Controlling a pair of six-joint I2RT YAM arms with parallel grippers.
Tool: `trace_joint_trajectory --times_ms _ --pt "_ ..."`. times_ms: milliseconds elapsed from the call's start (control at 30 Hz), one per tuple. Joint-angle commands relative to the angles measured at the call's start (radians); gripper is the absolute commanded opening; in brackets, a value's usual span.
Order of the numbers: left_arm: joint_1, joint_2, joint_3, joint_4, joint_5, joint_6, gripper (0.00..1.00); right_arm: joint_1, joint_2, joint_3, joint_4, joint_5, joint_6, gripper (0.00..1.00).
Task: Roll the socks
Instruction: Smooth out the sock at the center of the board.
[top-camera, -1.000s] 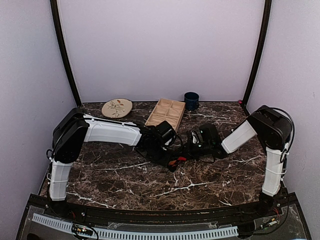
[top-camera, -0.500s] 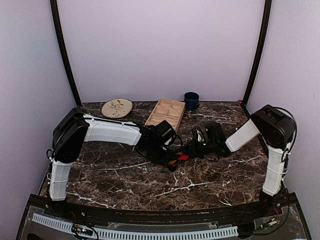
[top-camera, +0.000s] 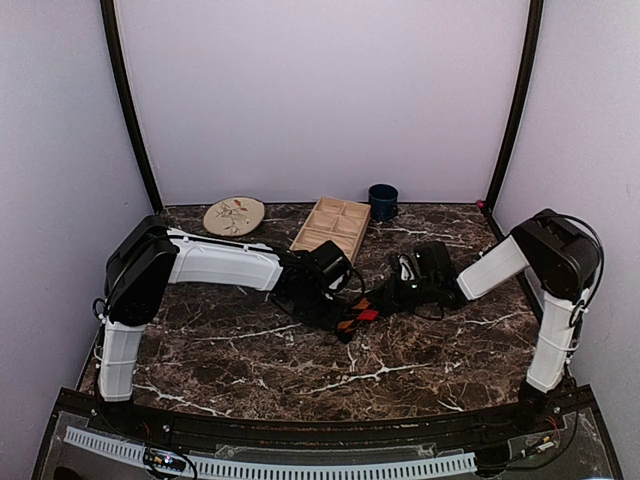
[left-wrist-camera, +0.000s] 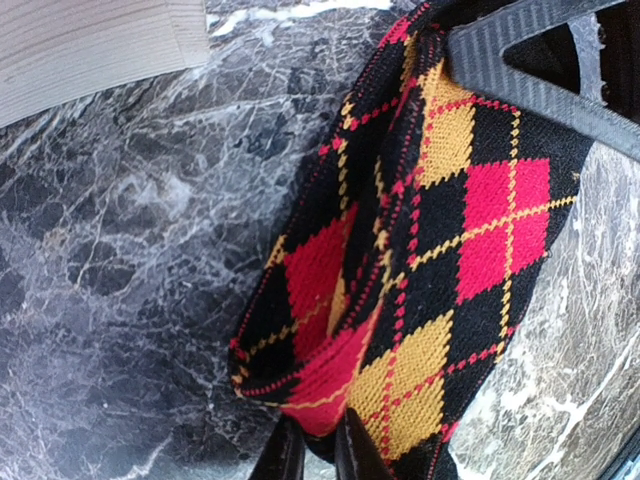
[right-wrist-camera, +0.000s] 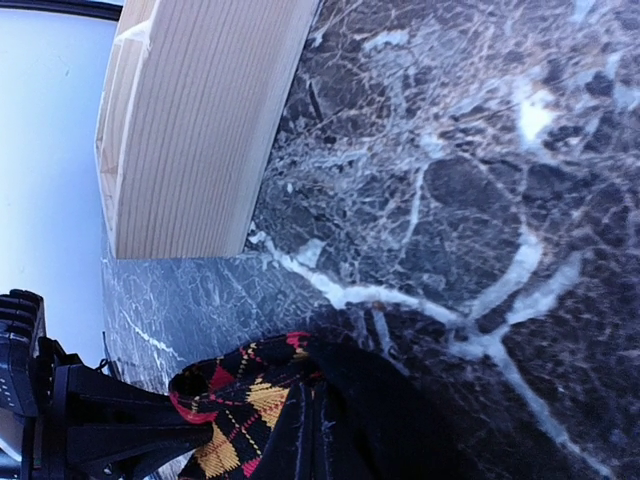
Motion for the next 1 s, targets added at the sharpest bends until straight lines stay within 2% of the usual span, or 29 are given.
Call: trace_joint_trajectory --times_ms 0,100,167,300,467,767,967 --pt "-0.009 0.028 -0.052 -0.095 0.018 -0.013 0.16 -0.031 -0.028 0.022 -0.165 0.084 -0.078 0.03" --pt "-0.01 0.001 -0.045 -0.076 0.019 -0.017 0.2 -0.019 -0.06 0.063 -0.246 0.108 -0.132 0.08" --pt "-0.011 -0.018 -0.039 -0.069 0.016 -0.018 0.25 -0.011 -0.077 0.087 -0.299 0.124 -0.163 0.09" --pt "-0.012 -0.063 -0.03 -0.051 -0.015 -0.027 0.44 0.008 -0.112 0.099 -0.347 0.144 -0.183 0.11" --pt "-0.012 -0.112 -0.025 -0.04 -0.06 -0.034 0.55 0.05 -0.14 0.098 -0.372 0.16 -0.183 0.11" --pt "-0.01 -0.202 -0.095 0.043 -0.15 0.003 0.65 0.114 -0.166 0.063 -0.371 0.171 -0.183 0.12" --pt "0.014 -0.231 -0.148 0.073 -0.156 -0.007 0.67 0.205 -0.244 0.09 -0.46 0.28 -0.26 0.17"
